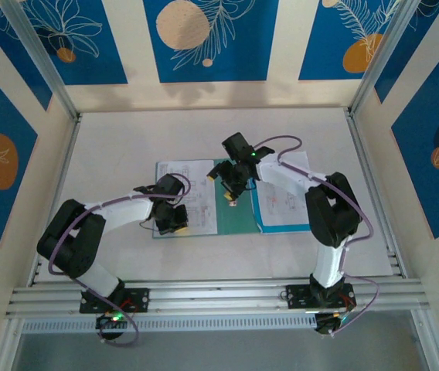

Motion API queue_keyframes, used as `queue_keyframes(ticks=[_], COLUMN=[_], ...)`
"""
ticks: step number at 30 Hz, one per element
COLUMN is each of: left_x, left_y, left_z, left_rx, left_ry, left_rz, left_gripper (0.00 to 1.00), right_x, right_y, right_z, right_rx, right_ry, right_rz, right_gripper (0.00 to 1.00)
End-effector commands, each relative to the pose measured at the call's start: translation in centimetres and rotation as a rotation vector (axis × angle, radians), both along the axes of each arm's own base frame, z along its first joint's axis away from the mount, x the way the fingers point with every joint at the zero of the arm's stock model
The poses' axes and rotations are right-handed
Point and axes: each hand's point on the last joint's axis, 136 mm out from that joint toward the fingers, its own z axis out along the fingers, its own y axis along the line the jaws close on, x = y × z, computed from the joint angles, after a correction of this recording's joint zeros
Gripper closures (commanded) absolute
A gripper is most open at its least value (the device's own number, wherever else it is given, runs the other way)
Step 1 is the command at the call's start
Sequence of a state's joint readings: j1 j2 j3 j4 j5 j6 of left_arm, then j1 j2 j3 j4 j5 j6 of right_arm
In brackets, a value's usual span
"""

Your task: Put the files into the folder

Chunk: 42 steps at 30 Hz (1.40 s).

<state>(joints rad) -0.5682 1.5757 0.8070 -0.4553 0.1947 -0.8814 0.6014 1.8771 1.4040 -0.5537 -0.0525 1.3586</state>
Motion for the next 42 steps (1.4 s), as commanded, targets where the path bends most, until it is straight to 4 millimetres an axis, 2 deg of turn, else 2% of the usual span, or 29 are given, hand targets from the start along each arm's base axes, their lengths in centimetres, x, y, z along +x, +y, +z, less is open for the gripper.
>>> queue_keyframes(ticks=[1, 8, 11, 13, 16, 19, 22, 25, 27, 33, 38, 42], left_x=[-2.5, -2.3, -2.4, -2.3, -2.4, -2.3, -2.2, -2.2, -2.3, -2.5, -2.7, -2.6], left_y=[1.6, 1.6, 1.6, 1.6, 1.6, 1.6, 1.5, 1.4, 1.5, 1.6, 1.9, 1.9], left_z=[-1.6, -1.4, -1.4, -1.4, -1.4, -1.3, -1.3, -1.3, -1.3, -1.4, -1.4, -1.3], left_rx=[0.089, 0.090, 0.092, 0.091, 0.090, 0.091, 0.090, 0.088, 0.090, 0.094, 0.100, 0.101], left_ry=[0.099, 0.094, 0.094, 0.093, 0.094, 0.092, 0.091, 0.091, 0.094, 0.098, 0.099, 0.094], left_rz=[-0.020, -0.023, -0.025, -0.026, -0.027, -0.028, -0.032, -0.032, -0.036, -0.038, -0.039, -0.041], left_gripper=[1.00, 1.00, 1.00, 1.00, 1.00, 1.00, 1.00, 1.00, 1.00, 1.00, 1.00, 1.00], right_x=[1.5, 5.5, 6.5, 6.5, 5.0, 2.0, -0.9, -2.6, -2.9, -1.1, 1.3, 3.4], right_y=[0.8, 0.9, 0.7, 0.3, -0.7, -2.3, -3.6, -3.1, -2.3, -0.1, 0.7, 1.1], right_z=[0.7, 1.8, 2.5, 3.0, 3.4, 3.4, 2.5, 1.1, 0.4, 0.1, -0.3, 0.3], right_rx=[0.047, 0.051, 0.046, 0.035, 0.026, -0.002, 0.006, 0.062, 0.082, 0.121, 0.127, 0.137], right_ry=[0.052, 0.003, -0.025, -0.043, -0.042, -0.016, 0.021, 0.064, 0.088, 0.093, 0.096, 0.073], right_rz=[-0.060, -0.105, -0.100, -0.099, -0.118, -0.139, -0.158, -0.160, -0.149, -0.149, -0.179, -0.201], right_gripper=[0.30, 0.32, 0.32, 0.32, 0.32, 0.30, 0.24, 0.10, 0.09, 0.08, 0.09, 0.11])
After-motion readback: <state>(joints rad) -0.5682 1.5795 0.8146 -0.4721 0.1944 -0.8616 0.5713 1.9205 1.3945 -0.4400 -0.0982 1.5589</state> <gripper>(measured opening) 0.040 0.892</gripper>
